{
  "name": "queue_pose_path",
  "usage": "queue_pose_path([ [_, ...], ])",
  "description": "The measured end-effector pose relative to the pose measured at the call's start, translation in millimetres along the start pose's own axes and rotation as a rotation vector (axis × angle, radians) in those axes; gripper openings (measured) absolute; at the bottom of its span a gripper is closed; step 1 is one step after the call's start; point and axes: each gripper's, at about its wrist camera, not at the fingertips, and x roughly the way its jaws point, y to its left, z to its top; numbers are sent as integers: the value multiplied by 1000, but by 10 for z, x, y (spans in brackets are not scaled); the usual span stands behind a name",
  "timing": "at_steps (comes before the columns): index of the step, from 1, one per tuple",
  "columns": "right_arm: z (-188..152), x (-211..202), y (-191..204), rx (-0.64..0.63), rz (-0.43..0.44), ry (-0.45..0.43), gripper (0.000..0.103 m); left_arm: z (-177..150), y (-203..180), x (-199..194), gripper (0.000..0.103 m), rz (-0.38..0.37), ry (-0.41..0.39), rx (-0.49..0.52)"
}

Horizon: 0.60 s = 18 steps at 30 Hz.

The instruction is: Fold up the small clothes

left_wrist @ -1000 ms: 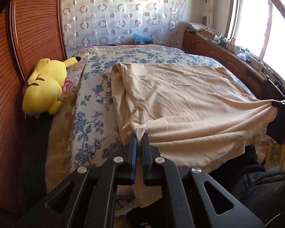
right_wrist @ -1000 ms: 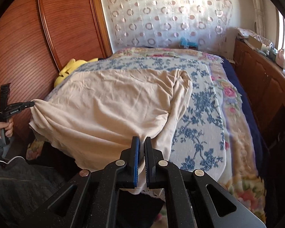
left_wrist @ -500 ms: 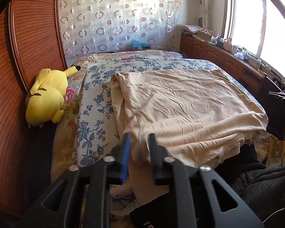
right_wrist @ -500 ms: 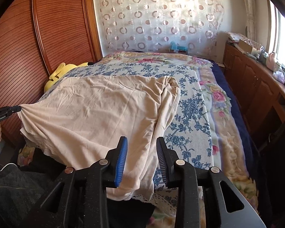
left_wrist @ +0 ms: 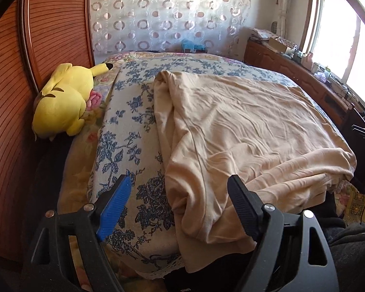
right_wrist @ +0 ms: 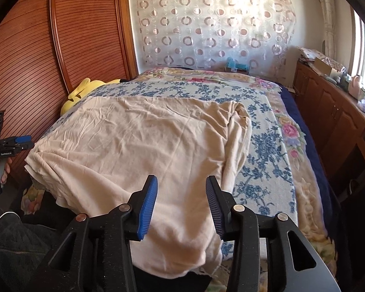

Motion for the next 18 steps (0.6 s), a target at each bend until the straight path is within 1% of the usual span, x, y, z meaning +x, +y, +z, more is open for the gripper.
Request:
queue_pose_path([
  [8,30,292,167,-27,32,30,46,-95,21,156,82,16,39,-23],
  [18,56,747,445,-70,54,84,46,-166,24,203,82,5,52,-45],
])
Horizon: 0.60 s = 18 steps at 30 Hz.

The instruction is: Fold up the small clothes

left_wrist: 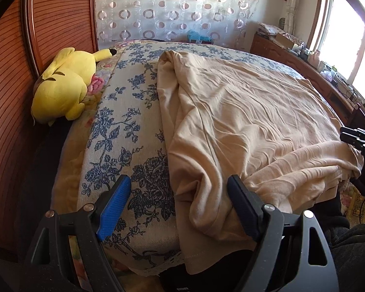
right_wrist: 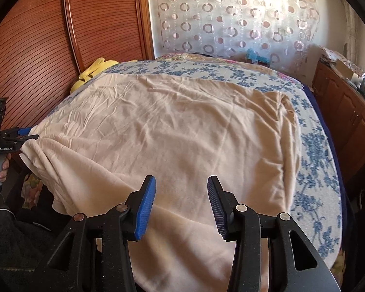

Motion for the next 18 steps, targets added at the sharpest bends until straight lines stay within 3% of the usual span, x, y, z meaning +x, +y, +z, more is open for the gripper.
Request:
queue_pose_path([
  [6,-25,253,60,-9,-9,39,46,-34,-7,-5,82,-18,-4,-13],
  [8,-33,281,61,-14,-12,32,48,-50,-21,-22,76,-29,-8,-12],
  [13,-64,303,105,-30,-13,19,54,-78,-85,-61,40,-66,-4,-10],
  [17,-128,291,155,-58,-31,4,58,-93,-142,-65,28,-67,-1,-1],
  [18,-141,285,160,-61,-32,1,58,-91,-143,-60,14,-77,1,-7],
])
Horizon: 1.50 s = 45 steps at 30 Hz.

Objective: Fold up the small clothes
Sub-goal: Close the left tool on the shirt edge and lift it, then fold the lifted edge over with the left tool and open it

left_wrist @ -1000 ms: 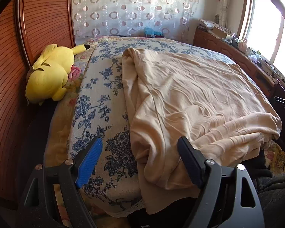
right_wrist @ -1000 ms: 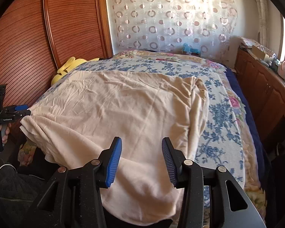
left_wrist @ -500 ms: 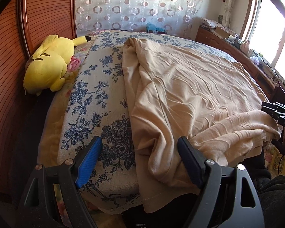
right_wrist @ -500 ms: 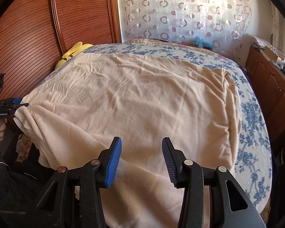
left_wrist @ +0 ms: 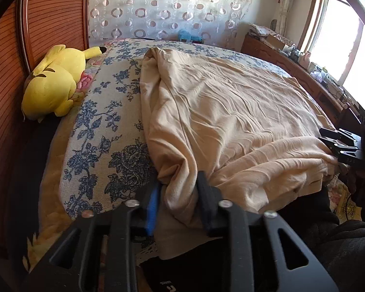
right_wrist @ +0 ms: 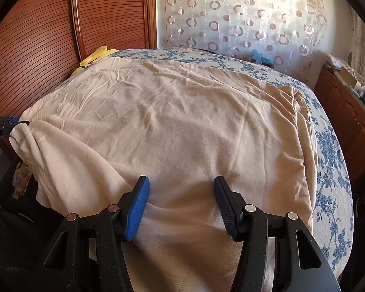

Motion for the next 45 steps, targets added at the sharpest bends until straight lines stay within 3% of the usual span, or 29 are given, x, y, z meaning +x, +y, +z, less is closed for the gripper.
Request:
queue_pose_path([
  [2,-15,0,-1,2,5,-7,60,29,8,1,9,-55,19,-43],
  [4,-29,-8,-29,13,22,-14,60,125,-55,-90,8,-129,-12,-57],
  [7,-38,-39,-115,50,28,-15,60,386,-314,-289,8,-145,-83,13],
  [10,-51,-118,-232,86,4,-27,60,699,-622,-402,8,-229,-128,73],
  [20,-304,-474,-692,195,-21,-66,60,1505,-1894,-307,8,-370,-164,319],
  [33,-648,-1197,-1044,247,-119,-171,60,1770,-3139,-110,8,-484,-98,510],
  [41,-804,-1269,-1161,285,-127,-169,60,1668,-3363,123,8,-462,-27,564],
  [44,-798,-1266,-1154,284,-126,-161,60,1671,-3270,128,24,-439,-35,556],
  [45,-771,-1268,-1144,284,-127,-160,60,1660,-3247,118,37,-435,-42,555],
])
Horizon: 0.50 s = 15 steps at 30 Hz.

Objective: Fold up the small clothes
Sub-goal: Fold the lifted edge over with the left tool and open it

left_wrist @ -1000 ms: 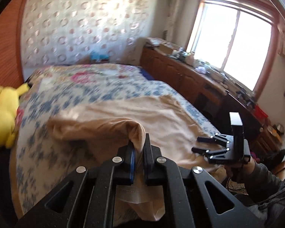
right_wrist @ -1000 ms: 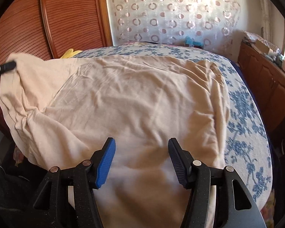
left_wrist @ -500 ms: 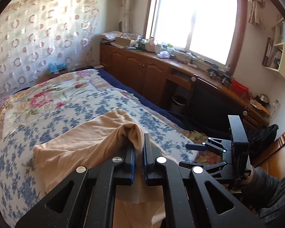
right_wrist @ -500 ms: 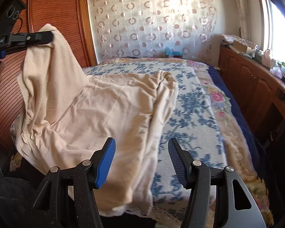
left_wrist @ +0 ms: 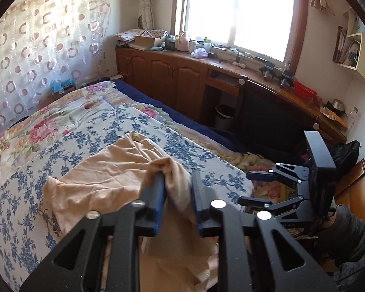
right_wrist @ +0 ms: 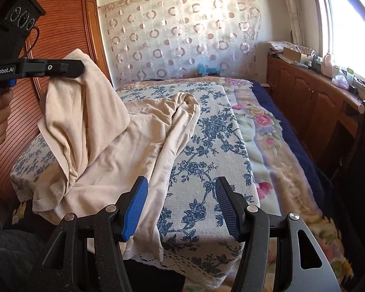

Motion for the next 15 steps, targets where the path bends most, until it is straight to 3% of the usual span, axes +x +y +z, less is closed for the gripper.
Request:
queue_pose_path([
  [1,7,-3,1,0,0,0,60,-21,37,-45,47,5,-11,-1],
  [3,47,18,-14,-2,3,-1,60,-60,91,-51,49,4,-13,0],
  [6,78,47,4,-11,5,-3,60,-218,252,-123,78,40,-23,-25],
  [15,172,222,105,-35,32,5,60,-938,882,-174,78,192,11,-149],
])
